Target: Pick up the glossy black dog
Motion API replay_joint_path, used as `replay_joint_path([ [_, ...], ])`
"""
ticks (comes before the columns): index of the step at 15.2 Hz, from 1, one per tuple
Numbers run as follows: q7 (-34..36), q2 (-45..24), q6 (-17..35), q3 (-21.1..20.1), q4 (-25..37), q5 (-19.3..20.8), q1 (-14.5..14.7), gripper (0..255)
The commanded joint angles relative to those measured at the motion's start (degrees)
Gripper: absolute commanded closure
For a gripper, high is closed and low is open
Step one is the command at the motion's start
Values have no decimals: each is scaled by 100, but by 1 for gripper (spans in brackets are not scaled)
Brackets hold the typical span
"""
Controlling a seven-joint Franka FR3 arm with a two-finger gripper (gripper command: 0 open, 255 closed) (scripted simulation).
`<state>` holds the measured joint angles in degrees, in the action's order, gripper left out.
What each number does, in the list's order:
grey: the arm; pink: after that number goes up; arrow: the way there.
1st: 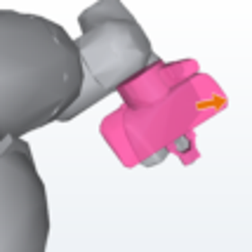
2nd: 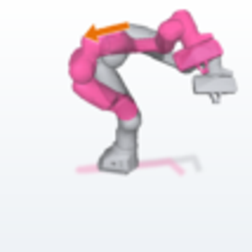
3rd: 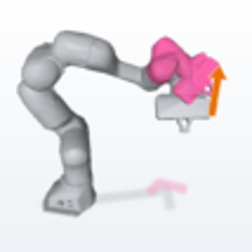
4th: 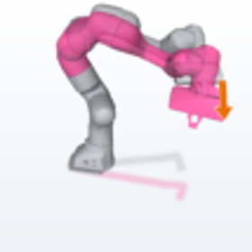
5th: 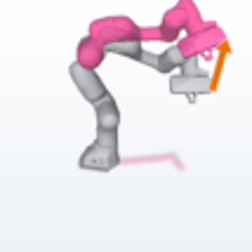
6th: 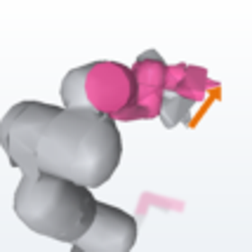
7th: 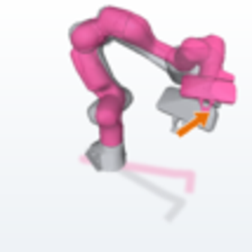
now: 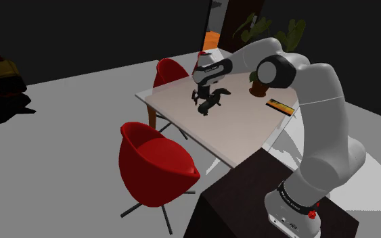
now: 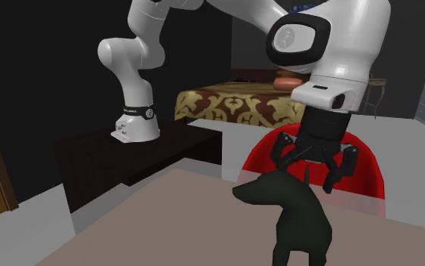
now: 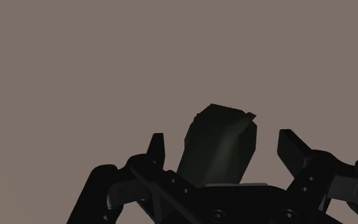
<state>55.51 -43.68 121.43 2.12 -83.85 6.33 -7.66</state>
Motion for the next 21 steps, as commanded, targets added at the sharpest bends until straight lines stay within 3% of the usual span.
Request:
replay_joint_path([
  [1,16,-124,58,4,67,-2,-4,0],
  [6,35,-305,219,5,86,2,-5,0],
  [7,32,-317,206,5,111,1,-7,255],
  [21,8,-55,-9,3,66,-4,-3,255],
])
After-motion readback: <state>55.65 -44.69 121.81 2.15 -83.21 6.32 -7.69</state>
